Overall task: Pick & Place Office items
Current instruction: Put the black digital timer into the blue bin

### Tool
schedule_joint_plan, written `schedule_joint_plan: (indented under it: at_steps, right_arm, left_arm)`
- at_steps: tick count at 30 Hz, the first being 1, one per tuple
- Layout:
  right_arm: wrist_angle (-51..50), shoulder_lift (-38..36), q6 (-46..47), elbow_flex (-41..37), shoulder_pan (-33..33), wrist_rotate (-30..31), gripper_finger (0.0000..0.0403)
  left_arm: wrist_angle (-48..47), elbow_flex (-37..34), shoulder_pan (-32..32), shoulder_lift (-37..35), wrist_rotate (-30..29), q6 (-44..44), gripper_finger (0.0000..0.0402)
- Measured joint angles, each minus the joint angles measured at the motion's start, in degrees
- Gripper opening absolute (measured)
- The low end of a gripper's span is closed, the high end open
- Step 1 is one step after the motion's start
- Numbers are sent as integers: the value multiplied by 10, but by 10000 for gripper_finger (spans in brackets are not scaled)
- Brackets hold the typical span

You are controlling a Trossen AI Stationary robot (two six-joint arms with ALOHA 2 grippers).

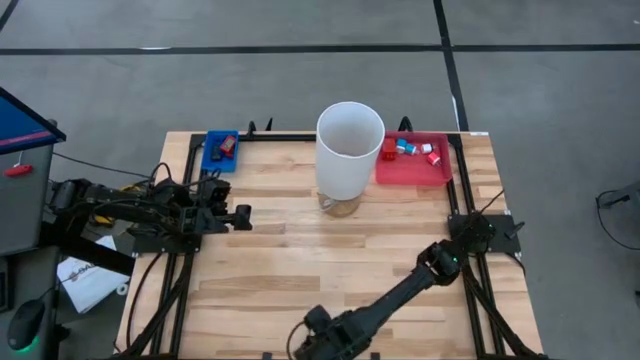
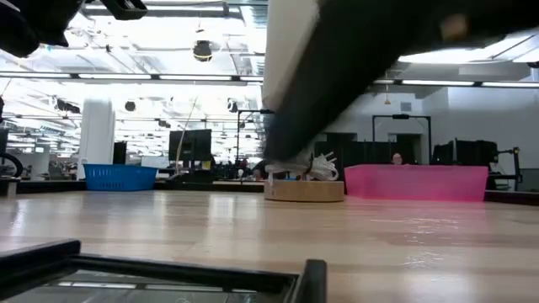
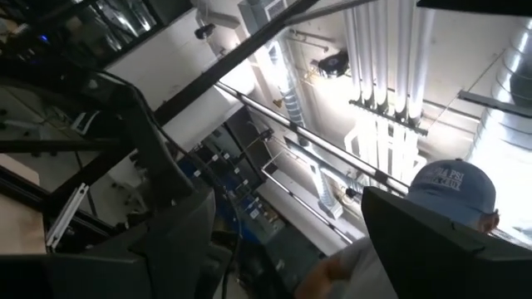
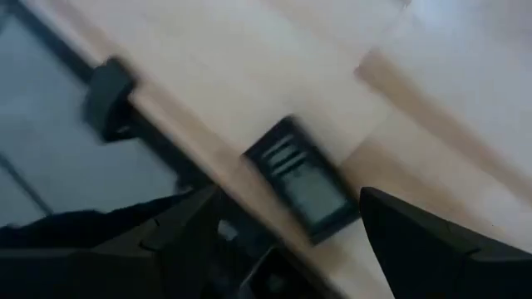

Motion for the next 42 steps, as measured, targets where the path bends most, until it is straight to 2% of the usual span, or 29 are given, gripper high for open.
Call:
schedule_joint_plan:
  at_steps: [7,17,23,31,42]
  right_arm:
    - [4,-2,-49,2,13,5,282]
    - [-11,2,-175,2,-32,20,281]
    - [-1,1,-182,-1,-36,20,281]
    - [67,22,-180,-1,-23,1,281]
    - [46,39,-211,-2,-23,-3,281]
  left_arm:
    - [-2,0,0,0,13,19,301]
    - [-1,0,0,0,13,19,301]
    - [-1,0,0,0,13,11,301]
    - [-1,0,0,0,13,11,301]
    - [-2,0,0,0,13,10,301]
